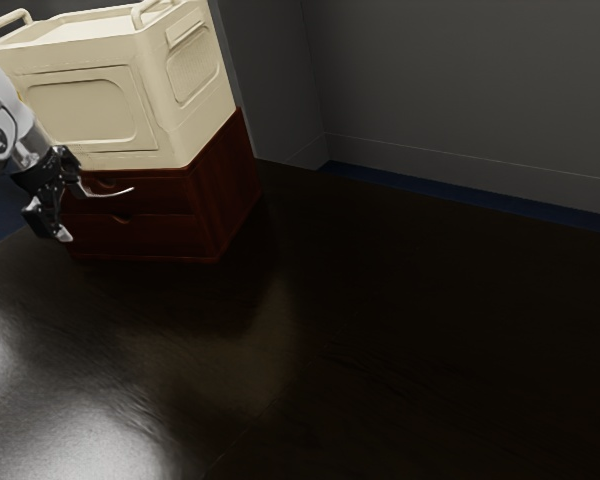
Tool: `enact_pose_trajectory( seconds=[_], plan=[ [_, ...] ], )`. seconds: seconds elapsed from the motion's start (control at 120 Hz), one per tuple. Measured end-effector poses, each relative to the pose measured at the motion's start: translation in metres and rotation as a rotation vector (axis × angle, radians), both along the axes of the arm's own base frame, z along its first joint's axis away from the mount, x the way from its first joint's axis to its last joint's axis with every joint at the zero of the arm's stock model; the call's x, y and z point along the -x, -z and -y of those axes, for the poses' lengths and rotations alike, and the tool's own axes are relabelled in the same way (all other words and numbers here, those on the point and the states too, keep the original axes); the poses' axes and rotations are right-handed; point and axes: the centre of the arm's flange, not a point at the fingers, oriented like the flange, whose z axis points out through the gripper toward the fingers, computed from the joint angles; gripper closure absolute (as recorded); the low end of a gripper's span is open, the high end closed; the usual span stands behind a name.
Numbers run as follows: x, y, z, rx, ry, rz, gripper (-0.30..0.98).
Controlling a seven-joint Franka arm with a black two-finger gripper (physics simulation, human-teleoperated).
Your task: Pull the drawer handle with one arm to open the drawer
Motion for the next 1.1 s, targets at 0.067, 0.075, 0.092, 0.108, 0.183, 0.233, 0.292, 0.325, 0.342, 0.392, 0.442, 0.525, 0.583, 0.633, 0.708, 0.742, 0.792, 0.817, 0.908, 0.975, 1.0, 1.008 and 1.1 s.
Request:
enact_pose_trajectory(
  seconds=[0.067,0.075,0.092,0.108,0.183,0.233,0.292,0.325,0.342,0.392,0.442,0.525,0.583,0.633,0.708,0.742,0.792,0.817,0.908,0.975,1.0,1.008,1.1],
  plan=[
    [-0.006,0.000,-0.007,-0.007,0.004,0.011,0.00],
    [-0.007,-0.001,-0.008,-0.007,0.005,0.012,0.00],
    [-0.009,0.000,-0.008,-0.009,0.008,0.014,0.00],
    [-0.012,0.000,-0.009,-0.010,0.011,0.016,0.00],
    [-0.021,0.004,-0.015,-0.012,0.020,0.021,0.00],
    [-0.024,0.007,-0.018,-0.012,0.024,0.021,0.00],
    [-0.027,0.012,-0.021,-0.012,0.028,0.020,0.00],
    [-0.030,0.016,-0.021,-0.012,0.032,0.019,0.00],
    [-0.031,0.018,-0.021,-0.011,0.034,0.019,0.00],
    [-0.035,0.023,-0.023,-0.013,0.040,0.021,0.00],
    [-0.038,0.025,-0.024,-0.016,0.043,0.025,0.00],
    [-0.040,0.021,-0.026,-0.029,0.047,0.039,0.00],
    [-0.041,0.020,-0.026,-0.033,0.051,0.043,0.00],
    [-0.041,0.021,-0.027,-0.035,0.053,0.043,0.00],
    [-0.043,0.025,-0.029,-0.037,0.056,0.045,0.00],
    [-0.044,0.028,-0.030,-0.037,0.057,0.044,0.00],
    [-0.045,0.030,-0.032,-0.039,0.059,0.046,0.00],
    [-0.046,0.031,-0.033,-0.041,0.060,0.048,0.00],
    [-0.052,0.028,-0.038,-0.054,0.063,0.067,0.00],
    [-0.054,0.029,-0.040,-0.057,0.065,0.071,0.00],
    [-0.054,0.029,-0.040,-0.058,0.065,0.072,0.00],
    [-0.054,0.029,-0.040,-0.059,0.065,0.072,0.00],
    [-0.055,0.031,-0.041,-0.060,0.068,0.073,0.00]
  ],
)
